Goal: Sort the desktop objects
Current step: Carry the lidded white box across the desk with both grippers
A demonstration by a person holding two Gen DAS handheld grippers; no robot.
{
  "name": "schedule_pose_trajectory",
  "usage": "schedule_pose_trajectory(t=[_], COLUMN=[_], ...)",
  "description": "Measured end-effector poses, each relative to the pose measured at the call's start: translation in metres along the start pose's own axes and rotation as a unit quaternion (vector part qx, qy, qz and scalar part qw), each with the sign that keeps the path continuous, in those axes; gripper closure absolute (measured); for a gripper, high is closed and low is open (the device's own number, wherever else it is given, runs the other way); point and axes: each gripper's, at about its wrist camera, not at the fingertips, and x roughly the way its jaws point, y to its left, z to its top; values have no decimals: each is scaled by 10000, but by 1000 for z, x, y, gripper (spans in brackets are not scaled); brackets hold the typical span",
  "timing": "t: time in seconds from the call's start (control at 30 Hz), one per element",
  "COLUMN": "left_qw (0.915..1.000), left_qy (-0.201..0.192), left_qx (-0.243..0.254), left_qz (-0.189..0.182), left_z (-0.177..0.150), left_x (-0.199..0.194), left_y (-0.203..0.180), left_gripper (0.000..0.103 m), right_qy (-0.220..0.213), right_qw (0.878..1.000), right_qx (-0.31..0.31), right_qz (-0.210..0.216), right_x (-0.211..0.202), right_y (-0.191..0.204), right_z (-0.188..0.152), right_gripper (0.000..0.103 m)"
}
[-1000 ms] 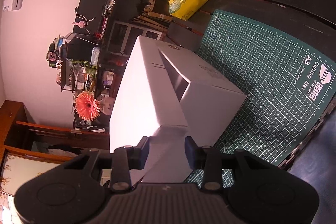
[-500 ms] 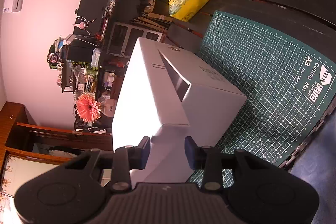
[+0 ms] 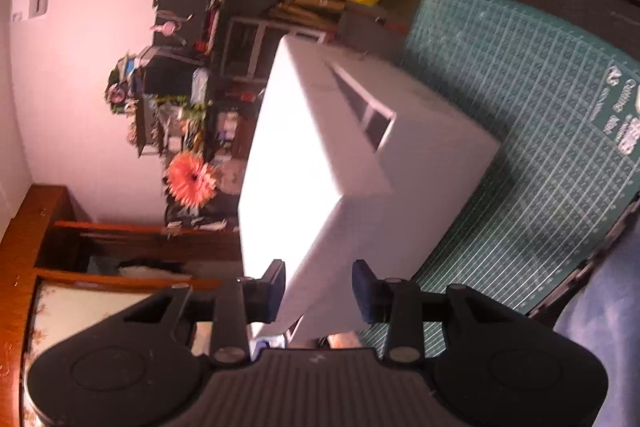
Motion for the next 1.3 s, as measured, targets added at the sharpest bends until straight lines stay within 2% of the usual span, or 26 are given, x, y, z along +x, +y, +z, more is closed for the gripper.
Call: schedule_pose_trajectory(t=[0.17,0.3,0.5,0.6,0.77,1.3], left_qw=[9987,9971,9961,9964,9972,9986], left_qy=[-484,-688,-776,-727,-570,-365], left_qx=[89,45,-160,-269,-361,-317], left_qz=[136,332,376,357,323,204], left_z=[7,11,14,14,10,3], left_x=[-12,-14,-11,-6,3,7], left_y=[2,10,22,27,31,26], left_gripper=[30,30,30,30,31,31], right_qy=[-12,-264,-1091,-1292,-1260,-957], right_qw=[9983,9958,9868,9862,9891,9914], right_qx=[-522,-764,-1199,-1021,-699,-788], right_qz=[273,420,-56,-149,-318,-412], right_x=[-3,-13,-39,-45,-36,-16], right_y=[19,29,41,35,21,18], right_z=[0,5,19,27,37,25], right_gripper=[66,66,66,66,66,66])
